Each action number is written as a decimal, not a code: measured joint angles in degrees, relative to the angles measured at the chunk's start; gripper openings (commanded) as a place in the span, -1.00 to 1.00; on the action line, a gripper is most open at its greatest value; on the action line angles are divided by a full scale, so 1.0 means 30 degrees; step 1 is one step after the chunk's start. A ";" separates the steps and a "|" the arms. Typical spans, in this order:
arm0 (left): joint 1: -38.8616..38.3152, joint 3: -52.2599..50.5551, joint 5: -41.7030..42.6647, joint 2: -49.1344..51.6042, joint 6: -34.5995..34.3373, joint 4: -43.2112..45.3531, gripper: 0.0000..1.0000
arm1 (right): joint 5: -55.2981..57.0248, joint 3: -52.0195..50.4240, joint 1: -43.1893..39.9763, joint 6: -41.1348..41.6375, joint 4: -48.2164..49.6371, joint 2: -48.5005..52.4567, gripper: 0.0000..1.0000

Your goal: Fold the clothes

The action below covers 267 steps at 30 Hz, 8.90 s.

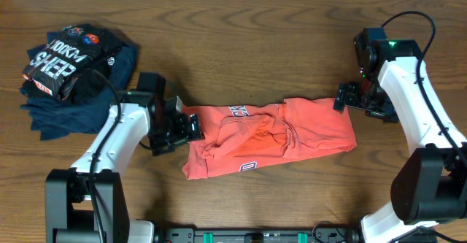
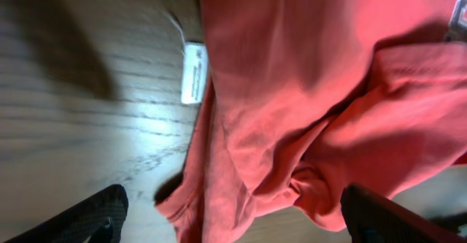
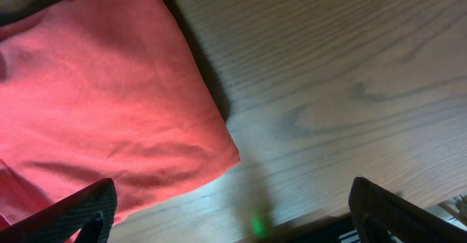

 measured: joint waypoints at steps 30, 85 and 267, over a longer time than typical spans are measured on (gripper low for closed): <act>-0.0474 -0.2025 0.3956 0.2863 -0.0073 0.3949 -0.88 | -0.0022 0.0000 -0.0095 0.0000 -0.0284 0.0000 0.98; -1.3894 0.9165 -0.5231 0.4940 -0.2470 0.0007 0.06 | 0.0321 0.0000 -0.1341 -0.0838 -0.0787 0.0000 0.98; -0.8349 0.7198 0.6703 0.9901 0.2091 1.1999 1.00 | -0.3257 -1.4637 0.0576 -0.4408 1.9001 -0.7162 0.98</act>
